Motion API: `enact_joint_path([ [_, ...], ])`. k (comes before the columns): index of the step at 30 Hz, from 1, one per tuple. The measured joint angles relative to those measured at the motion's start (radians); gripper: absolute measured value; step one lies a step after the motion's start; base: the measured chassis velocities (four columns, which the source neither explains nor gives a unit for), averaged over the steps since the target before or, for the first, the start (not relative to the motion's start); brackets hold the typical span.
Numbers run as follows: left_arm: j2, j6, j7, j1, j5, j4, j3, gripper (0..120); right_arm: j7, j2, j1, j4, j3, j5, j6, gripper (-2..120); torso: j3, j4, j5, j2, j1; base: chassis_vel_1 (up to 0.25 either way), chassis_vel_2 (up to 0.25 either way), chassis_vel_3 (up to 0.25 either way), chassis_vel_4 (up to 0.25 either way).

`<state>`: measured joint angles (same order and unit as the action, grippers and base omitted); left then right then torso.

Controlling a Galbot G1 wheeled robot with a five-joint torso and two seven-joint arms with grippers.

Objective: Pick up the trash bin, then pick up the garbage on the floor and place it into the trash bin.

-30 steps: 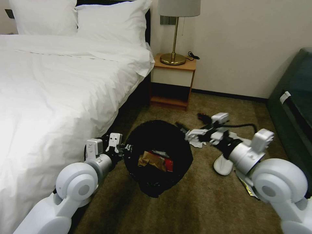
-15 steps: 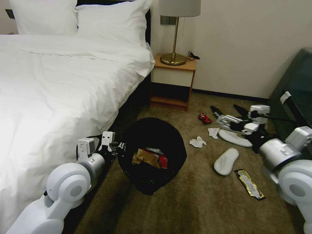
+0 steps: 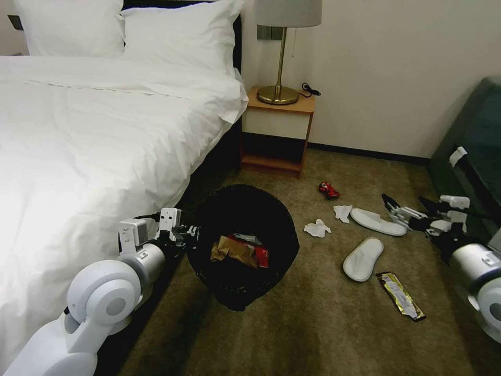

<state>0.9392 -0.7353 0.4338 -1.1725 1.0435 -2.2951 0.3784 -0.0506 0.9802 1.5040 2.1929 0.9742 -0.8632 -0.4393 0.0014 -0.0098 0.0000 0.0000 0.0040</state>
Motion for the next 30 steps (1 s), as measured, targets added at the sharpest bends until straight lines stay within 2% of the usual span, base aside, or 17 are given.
enact_joint_path([
  [7, 0.004, 0.0, 0.001, -0.015, -0.018, -0.007, 0.0, 1, 0.001, 0.086, 0.06, 0.032, 0.025, 0.061, 0.017, 100, 0.0, -0.0001, 0.0, 0.0, 0.0, 0.0, 0.0, 0.0, 0.0],
  [13, 0.003, 0.0, -0.002, -0.012, -0.016, -0.008, -0.002, 1, 0.004, 0.123, 0.072, 0.038, 0.023, 0.09, 0.023, 100, 0.0, -0.0001, -0.0001, 0.0, 0.0, 0.0, 0.0, 0.0, 0.0],
  [30, 0.011, 0.0, -0.007, -0.016, -0.017, -0.009, 0.003, 1, 0.056, 0.169, 0.107, -0.026, 0.03, 0.151, 0.048, 100, 0.0, 0.0, 0.0, 0.0, 0.0, 0.0, 0.0, 0.0, 0.0],
])
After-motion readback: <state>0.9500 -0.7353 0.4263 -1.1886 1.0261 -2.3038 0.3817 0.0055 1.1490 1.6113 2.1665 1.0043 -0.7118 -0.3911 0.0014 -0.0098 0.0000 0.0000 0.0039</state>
